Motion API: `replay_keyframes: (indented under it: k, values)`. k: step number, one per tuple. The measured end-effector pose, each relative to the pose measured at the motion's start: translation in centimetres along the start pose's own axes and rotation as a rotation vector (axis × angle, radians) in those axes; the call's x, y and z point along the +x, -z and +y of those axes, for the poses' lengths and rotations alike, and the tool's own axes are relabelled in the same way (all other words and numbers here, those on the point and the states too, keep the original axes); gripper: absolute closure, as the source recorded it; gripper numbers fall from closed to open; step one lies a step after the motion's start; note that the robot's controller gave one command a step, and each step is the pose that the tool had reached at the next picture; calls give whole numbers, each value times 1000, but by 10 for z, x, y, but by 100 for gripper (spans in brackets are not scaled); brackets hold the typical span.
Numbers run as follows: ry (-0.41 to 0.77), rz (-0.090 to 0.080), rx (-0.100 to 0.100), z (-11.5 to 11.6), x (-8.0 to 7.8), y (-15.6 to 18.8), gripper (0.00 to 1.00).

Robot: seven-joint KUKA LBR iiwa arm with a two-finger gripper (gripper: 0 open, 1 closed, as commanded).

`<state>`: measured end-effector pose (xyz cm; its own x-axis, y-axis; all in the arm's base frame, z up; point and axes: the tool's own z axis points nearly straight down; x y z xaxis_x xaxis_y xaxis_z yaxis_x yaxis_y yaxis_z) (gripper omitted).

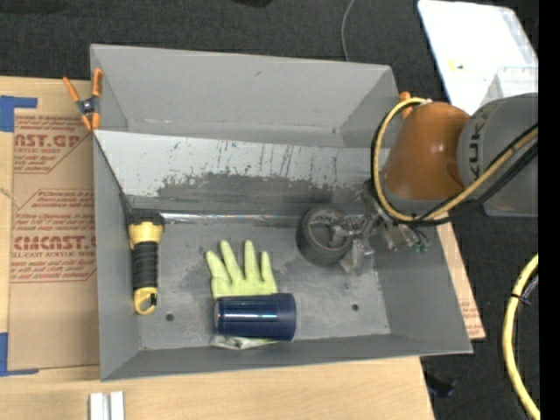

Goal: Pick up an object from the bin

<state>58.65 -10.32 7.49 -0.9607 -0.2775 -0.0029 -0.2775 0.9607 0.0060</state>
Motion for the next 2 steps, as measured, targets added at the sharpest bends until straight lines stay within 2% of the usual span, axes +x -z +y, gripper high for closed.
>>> replay_keyframes:
  k: [2]
  values:
    - [0,0,0,0,0,0,100]
